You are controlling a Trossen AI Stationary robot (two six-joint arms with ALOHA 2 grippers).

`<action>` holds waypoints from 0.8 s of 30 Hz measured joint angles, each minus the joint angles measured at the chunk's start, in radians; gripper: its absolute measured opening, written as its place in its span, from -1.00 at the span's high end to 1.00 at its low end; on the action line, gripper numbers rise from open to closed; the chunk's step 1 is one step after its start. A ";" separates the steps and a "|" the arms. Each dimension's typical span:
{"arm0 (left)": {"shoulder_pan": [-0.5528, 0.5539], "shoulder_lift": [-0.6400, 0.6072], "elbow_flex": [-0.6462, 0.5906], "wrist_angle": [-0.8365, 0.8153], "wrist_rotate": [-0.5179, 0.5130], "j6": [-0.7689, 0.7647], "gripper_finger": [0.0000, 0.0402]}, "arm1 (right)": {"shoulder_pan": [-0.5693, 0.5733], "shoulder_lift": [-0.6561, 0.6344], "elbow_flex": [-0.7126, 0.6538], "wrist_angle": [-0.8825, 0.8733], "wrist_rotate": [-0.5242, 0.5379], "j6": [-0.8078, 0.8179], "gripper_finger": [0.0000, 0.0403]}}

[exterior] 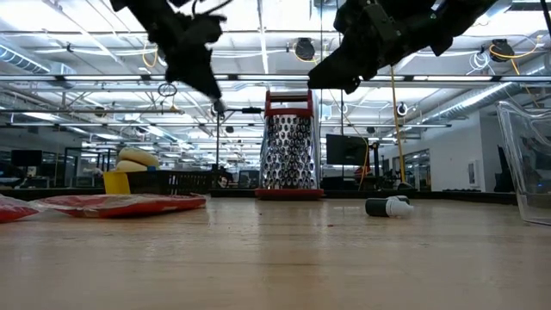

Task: Pick & Place Food Item
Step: Put the top green food coloring bottle into the black bin

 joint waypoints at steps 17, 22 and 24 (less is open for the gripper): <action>0.198 0.208 0.000 -0.143 0.048 -0.158 0.77 | 0.000 0.000 0.000 0.020 0.000 -0.003 0.16; 0.198 0.275 0.000 -0.142 0.046 -0.171 0.77 | 0.000 0.000 0.000 0.020 0.000 -0.002 0.16; 0.198 0.299 0.000 -0.142 0.040 -0.177 0.77 | 0.000 0.000 0.000 0.020 0.000 -0.002 0.16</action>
